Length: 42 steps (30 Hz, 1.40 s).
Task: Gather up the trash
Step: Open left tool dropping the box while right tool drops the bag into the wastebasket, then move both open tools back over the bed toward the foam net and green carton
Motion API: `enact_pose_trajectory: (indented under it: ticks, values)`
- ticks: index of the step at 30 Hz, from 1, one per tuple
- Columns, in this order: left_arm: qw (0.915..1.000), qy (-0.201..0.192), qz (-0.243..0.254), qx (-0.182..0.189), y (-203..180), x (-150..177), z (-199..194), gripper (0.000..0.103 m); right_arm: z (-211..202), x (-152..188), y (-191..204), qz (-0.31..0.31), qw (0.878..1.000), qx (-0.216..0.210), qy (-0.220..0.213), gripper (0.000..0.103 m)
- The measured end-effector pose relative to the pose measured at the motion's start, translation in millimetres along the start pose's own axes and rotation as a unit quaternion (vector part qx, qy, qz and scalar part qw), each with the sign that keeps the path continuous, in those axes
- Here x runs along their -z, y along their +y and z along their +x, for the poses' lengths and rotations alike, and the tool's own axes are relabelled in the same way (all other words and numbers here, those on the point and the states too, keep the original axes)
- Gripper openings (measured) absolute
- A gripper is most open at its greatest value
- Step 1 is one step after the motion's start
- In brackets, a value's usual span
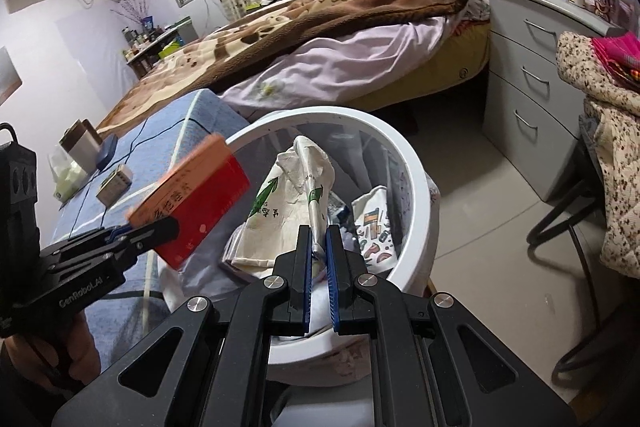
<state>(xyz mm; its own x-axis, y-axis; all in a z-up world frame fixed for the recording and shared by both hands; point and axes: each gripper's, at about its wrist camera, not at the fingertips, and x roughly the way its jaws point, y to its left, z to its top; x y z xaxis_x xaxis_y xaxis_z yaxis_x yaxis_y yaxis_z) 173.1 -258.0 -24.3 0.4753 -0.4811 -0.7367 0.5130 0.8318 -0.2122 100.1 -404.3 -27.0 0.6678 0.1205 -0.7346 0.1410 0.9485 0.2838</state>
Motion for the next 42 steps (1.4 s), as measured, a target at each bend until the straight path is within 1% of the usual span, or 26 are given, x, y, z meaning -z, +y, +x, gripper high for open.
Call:
enact_pose_trajectory:
  ticks: [3, 4, 6, 8, 10, 12, 14, 15, 21, 25, 35, 42]
  values:
    - [1.0000, 0.001, -0.003, -0.003, 0, -3, 4, 0.018, 1, 0, 0, -0.002, 1.000, 0.007, 0.005, 0.008]
    - [1.0000, 0.001, -0.006, 0.000, 1, -3, 4, 0.018, 0, 0, 0, -0.004, 1.000, 0.010, 0.004, 0.011]
    - [1.0000, -0.003, -0.008, 0.004, 2, -3, 2, 0.019, -2, 1, 1, -0.006, 1.000, 0.014, 0.001, 0.020]
    - [0.9999, -0.006, -0.008, 0.007, 3, -3, -1, 0.020, -4, 0, 1, -0.006, 1.000, 0.015, -0.002, 0.040]
    - [0.9998, -0.009, -0.009, 0.015, 3, -4, -5, 0.021, -6, -1, 2, -0.005, 1.000, 0.013, -0.007, 0.044]
    - [0.9996, -0.015, -0.007, 0.022, 2, -4, -11, 0.025, -9, -1, 3, -0.006, 1.000, 0.013, -0.011, 0.044]
    - [0.9993, -0.022, -0.007, 0.029, 2, -4, -17, 0.034, -12, -2, 5, -0.007, 1.000, 0.012, -0.014, 0.044]
    - [0.9991, -0.025, -0.008, 0.032, 2, -3, -21, 0.035, -13, -2, 5, -0.008, 1.000, 0.011, -0.015, 0.044]
    - [0.9991, -0.032, -0.011, 0.025, 6, 4, -37, 0.035, -17, -1, 15, -0.017, 1.000, 0.004, -0.017, 0.044]
    - [0.9994, -0.031, -0.014, 0.010, 11, 12, -47, 0.035, -19, 1, 25, -0.026, 1.000, -0.004, -0.017, 0.044]
    - [0.9982, -0.035, -0.043, -0.021, 37, 32, -71, 0.035, -21, 8, 57, -0.063, 0.997, -0.035, -0.014, 0.044]
    - [0.9966, -0.046, -0.058, -0.037, 54, 47, -88, 0.035, -20, 13, 76, -0.085, 0.995, -0.057, -0.010, 0.044]
